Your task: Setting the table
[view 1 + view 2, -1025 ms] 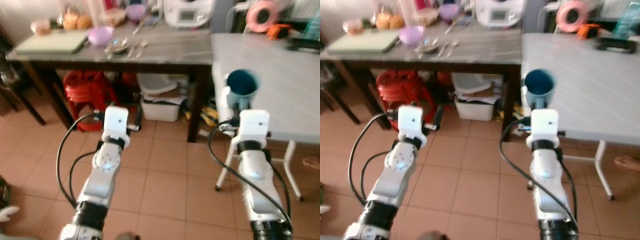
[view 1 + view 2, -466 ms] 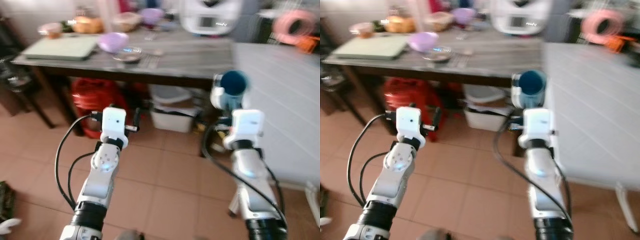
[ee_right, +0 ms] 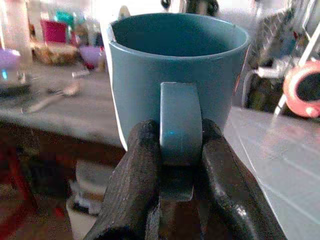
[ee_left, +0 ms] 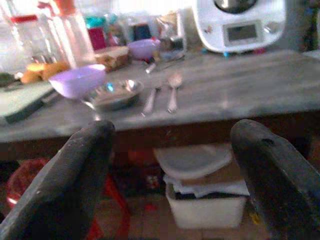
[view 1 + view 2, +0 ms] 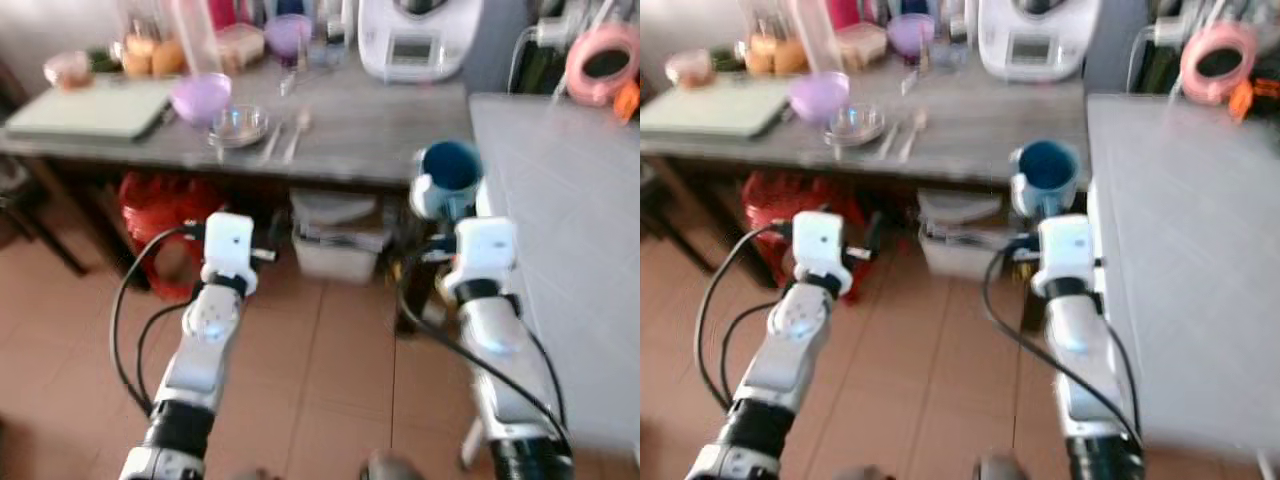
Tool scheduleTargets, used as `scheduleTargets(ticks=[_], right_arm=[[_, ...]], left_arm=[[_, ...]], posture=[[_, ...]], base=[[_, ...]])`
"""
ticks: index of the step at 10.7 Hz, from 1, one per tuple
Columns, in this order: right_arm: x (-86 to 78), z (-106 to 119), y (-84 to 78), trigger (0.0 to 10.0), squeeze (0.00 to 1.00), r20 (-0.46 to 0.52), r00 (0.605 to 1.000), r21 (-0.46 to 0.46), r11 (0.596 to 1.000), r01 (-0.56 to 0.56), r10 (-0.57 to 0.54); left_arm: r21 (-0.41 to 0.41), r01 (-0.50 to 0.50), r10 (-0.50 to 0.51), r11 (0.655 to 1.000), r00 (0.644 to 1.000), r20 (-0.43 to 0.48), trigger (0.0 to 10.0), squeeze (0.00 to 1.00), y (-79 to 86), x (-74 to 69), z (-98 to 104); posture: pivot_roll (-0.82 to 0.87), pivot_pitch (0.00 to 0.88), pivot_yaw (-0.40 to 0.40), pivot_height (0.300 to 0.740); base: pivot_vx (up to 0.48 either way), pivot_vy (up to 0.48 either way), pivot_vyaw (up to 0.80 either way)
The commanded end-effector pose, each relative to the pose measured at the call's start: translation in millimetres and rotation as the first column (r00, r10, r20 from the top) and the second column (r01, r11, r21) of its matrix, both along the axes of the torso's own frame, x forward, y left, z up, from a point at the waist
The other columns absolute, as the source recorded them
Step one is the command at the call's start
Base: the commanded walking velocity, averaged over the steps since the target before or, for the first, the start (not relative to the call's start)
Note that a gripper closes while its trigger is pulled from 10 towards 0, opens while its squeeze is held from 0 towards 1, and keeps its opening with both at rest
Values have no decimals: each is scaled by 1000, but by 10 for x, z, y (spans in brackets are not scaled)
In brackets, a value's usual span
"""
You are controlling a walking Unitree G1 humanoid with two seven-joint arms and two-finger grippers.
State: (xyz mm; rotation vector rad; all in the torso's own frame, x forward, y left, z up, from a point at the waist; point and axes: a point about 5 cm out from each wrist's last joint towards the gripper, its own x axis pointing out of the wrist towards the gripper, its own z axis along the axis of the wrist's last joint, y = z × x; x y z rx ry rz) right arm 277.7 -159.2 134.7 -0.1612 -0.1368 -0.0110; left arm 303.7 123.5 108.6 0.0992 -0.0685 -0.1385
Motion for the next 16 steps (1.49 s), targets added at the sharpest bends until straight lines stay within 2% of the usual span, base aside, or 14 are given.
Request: scheduleTargets(ticks=[1,3,5,8,13,16], right_arm=[[-20,85,52,10000,0,45,999,38,999,-10,9],[-184,35,-109,10000,0,33,998,77,995,56,-59],[-276,-6,-154,10000,0,19,998,42,997,65,-66],[-205,57,-110,10000,0,37,998,51,998,42,-44],[-142,98,-64,10000,0,51,998,47,999,21,-24],[-115,113,-64,10000,0,58,998,46,999,19,-22]], left_arm=[[-1,-33,33,999,999,16,10000,0,101,12,41],[-22,-48,49,999,999,15,10000,0,168,-35,50],[-14,-56,56,998,998,-9,10000,0,246,-107,-7],[-27,-59,59,998,998,-11,10000,0,224,-91,6],[-47,-47,46,998,999,-26,10000,0,179,-156,0],[-63,-58,56,996,998,-33,10000,0,206,-150,14]], posture=[[-38,0,53,740],[-49,0,65,740],[-60,0,74,740],[-54,0,68,740],[-43,0,66,740],[-35,0,65,740]], base=[[461,0,0],[461,0,0],[461,0,0],[400,186,0],[353,325,0],[0,433,0]])
